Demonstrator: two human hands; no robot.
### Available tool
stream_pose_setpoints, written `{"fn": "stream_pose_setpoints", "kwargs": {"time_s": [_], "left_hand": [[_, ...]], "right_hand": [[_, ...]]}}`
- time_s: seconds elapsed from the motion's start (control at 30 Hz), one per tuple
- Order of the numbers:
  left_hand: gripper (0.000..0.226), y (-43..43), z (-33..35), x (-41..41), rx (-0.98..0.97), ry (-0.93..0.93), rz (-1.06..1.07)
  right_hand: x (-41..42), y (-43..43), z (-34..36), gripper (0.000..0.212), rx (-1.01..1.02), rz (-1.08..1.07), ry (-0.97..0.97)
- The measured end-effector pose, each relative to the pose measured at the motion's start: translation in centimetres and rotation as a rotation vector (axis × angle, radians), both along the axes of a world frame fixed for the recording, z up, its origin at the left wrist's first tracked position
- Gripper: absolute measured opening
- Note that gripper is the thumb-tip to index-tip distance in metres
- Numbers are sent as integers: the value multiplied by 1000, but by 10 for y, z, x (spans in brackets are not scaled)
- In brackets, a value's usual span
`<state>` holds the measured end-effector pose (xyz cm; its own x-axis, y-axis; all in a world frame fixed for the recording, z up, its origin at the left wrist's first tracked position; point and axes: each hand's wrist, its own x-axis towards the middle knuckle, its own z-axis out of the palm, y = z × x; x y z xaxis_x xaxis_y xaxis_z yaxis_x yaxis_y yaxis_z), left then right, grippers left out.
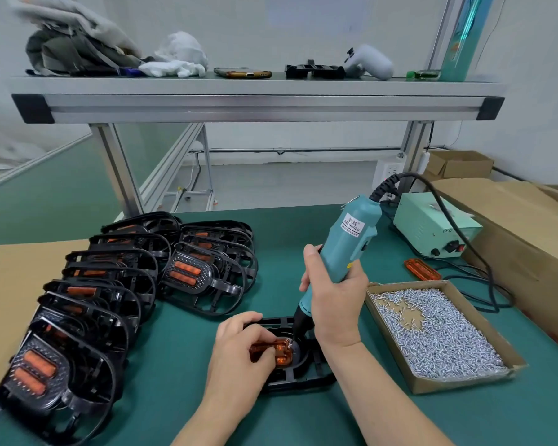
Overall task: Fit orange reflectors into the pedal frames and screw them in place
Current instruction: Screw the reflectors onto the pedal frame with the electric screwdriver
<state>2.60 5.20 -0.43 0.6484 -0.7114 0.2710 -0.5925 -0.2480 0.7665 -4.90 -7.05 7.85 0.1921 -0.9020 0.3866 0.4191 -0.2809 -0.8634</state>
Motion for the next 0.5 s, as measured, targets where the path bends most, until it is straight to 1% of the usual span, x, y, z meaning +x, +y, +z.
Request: {"fn": "stream_pose_setpoints", "kwargs": {"time_s": [0.13,0.27,0.37,0.5], "left_hand": [[33,0,-2,1,0,-3,2],[33,-1,-3,0,-13,-6,2],[31,-1,-2,-1,-12,-1,12],[37,-1,0,-2,-27,-3,10]], "right_hand": [[1,3,-1,18,-29,8,-5],[2,5,-3,25,-39,0,-7],[3,5,-3,23,-36,5,-10],[5,7,-3,23,-70,28,12]]}}
